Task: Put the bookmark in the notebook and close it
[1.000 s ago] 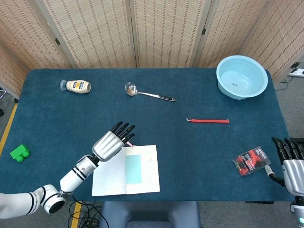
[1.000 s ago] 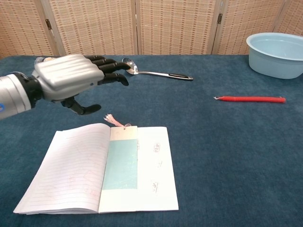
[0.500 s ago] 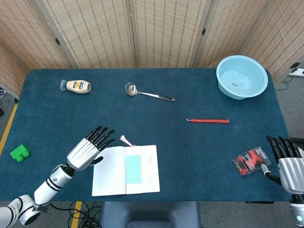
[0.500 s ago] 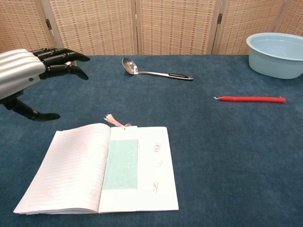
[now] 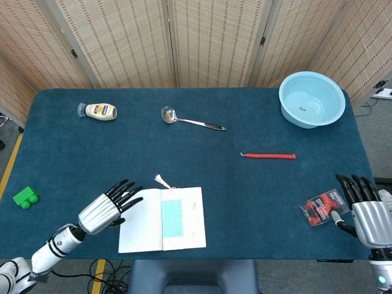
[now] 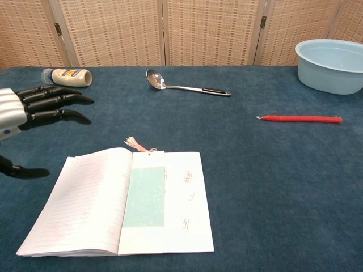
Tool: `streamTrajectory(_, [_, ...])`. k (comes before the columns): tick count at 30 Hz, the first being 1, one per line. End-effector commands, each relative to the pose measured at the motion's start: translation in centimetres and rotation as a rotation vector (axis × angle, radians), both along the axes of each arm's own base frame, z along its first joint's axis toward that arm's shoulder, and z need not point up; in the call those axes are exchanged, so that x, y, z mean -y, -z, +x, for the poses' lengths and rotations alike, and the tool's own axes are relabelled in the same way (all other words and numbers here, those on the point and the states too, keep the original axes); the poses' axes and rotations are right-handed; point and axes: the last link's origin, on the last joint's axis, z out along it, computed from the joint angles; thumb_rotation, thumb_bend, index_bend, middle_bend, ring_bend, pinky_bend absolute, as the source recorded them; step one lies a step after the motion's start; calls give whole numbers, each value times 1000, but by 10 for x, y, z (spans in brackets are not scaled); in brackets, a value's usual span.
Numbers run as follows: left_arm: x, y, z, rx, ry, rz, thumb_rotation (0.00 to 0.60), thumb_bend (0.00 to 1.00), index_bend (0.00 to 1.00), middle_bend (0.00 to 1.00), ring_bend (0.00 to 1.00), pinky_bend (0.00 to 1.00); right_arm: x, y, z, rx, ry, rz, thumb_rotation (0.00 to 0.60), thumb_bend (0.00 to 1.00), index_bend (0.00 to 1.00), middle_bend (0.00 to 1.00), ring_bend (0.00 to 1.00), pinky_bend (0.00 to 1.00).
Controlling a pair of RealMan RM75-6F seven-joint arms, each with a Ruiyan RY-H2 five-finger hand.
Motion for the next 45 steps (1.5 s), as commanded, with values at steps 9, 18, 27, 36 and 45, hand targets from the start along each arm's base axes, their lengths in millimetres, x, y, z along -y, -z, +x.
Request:
streamTrajectory(9, [31,13,-33,-93,-48,-84,600,170,161,88,66,143,4,5,3,-2,-15,25,600,208,81,140,81,114])
streamTrajectory(18, [46,18,-42,-124,-84,-103,600,169,118,87,66,143,5,7,4,1,-21,30,600,208,81,140,81,114])
streamTrajectory(27, [60,23,-55,-144,-144,-115,600,169,61,66,65,142,6,9,5,6,-28,37,600,208,81,140,81,114])
streamTrajectory(36, [65,35,-52,-111,-154,-126,600,169,57,63,65,143,5,9,6,6,-29,35,600,209,81,140,81,114])
streamTrajectory(45, [64,46,-43,-106,-131,-150,600,169,57,62,65,143,4,7,4,6,-22,28,600,208,81,140,81,114])
